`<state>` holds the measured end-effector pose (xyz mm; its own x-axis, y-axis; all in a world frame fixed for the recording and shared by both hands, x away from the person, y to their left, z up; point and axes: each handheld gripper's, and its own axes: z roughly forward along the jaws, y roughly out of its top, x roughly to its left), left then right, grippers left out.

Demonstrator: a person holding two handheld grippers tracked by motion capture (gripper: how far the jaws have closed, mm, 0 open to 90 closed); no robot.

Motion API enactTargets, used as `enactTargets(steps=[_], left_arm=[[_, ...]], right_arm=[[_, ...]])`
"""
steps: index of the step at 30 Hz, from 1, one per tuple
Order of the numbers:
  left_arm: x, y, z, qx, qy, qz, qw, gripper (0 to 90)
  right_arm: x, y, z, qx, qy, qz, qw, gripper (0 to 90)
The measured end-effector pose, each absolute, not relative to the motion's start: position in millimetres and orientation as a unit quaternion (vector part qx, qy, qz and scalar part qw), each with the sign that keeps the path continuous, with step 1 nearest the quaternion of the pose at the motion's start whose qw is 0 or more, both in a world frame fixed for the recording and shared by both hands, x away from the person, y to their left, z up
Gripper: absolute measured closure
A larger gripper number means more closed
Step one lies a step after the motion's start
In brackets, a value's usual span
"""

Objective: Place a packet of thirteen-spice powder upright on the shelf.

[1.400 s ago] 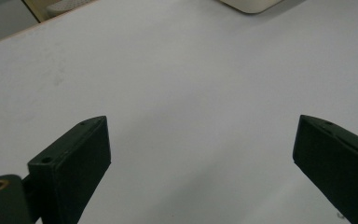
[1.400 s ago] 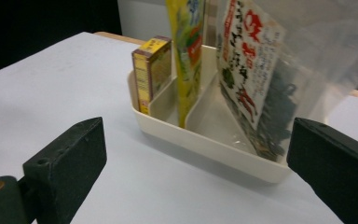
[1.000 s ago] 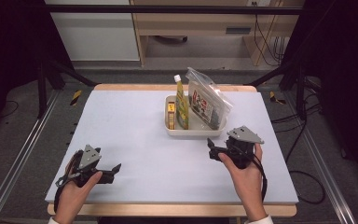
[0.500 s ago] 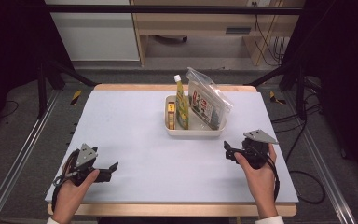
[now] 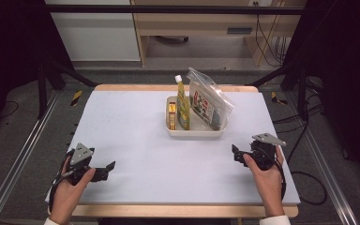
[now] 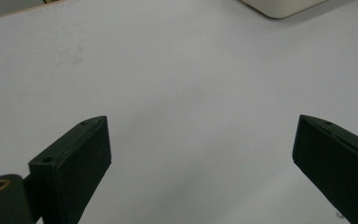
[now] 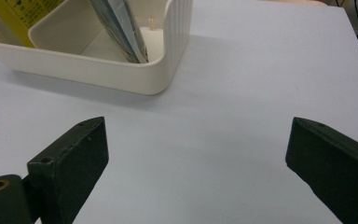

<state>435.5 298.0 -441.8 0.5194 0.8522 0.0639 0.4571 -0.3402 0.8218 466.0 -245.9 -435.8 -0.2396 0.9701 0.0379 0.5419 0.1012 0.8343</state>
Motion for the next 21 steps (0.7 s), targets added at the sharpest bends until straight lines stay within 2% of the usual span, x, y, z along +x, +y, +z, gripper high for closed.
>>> enactTargets(steps=[21], left_arm=[[442, 318, -445, 0.770, 0.448, 0.250, 0.380, 4.6]], right_arm=[[464, -259, -457, 0.550, 0.707, 0.358, 0.264, 5.2]])
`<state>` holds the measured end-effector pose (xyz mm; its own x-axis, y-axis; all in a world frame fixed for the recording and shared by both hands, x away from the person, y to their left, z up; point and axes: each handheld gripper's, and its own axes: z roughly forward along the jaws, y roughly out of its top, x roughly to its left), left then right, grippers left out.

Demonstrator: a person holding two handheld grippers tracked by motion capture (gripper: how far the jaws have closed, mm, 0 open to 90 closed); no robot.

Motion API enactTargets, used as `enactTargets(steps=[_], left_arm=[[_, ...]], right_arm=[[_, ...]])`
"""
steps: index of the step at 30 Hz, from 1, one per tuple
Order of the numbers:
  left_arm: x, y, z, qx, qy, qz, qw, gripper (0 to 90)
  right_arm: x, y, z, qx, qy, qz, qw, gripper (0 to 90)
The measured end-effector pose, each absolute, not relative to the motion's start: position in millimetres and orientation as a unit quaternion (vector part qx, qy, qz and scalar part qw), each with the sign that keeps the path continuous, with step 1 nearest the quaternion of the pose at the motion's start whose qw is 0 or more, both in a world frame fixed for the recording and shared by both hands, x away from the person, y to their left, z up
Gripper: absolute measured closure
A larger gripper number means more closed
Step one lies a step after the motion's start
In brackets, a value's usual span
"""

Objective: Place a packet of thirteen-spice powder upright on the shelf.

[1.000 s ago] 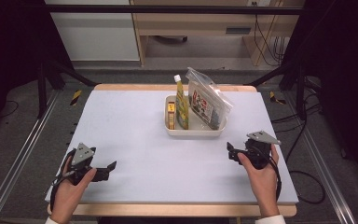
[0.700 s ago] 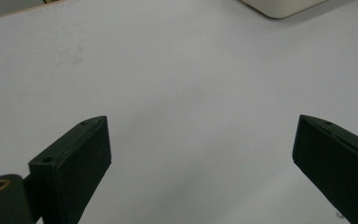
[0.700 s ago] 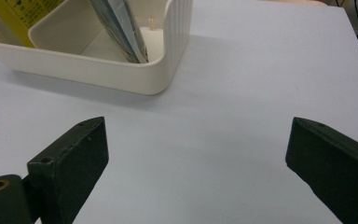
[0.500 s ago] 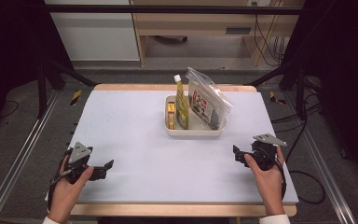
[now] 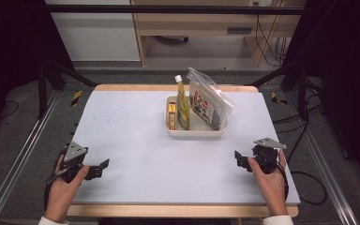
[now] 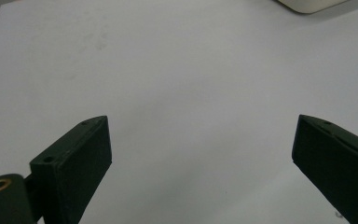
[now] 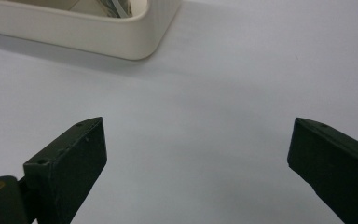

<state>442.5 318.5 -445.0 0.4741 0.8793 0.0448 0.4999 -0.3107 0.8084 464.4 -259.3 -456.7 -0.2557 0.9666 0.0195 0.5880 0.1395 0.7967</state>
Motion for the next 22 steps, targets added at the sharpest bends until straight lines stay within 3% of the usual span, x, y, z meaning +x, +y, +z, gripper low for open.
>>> enactTargets(steps=[11, 22], left_arm=[[447, 330, -451, 0.765, 0.469, 0.261, 0.356, 5.1], [448, 327, -451, 0.766, 0.467, 0.262, 0.354, 5.3]], right_arm=[[450, -256, -470, 0.515, 0.749, 0.338, 0.244, 7.0], [445, -245, -475, 0.469, 0.759, 0.355, 0.280, 8.7]])
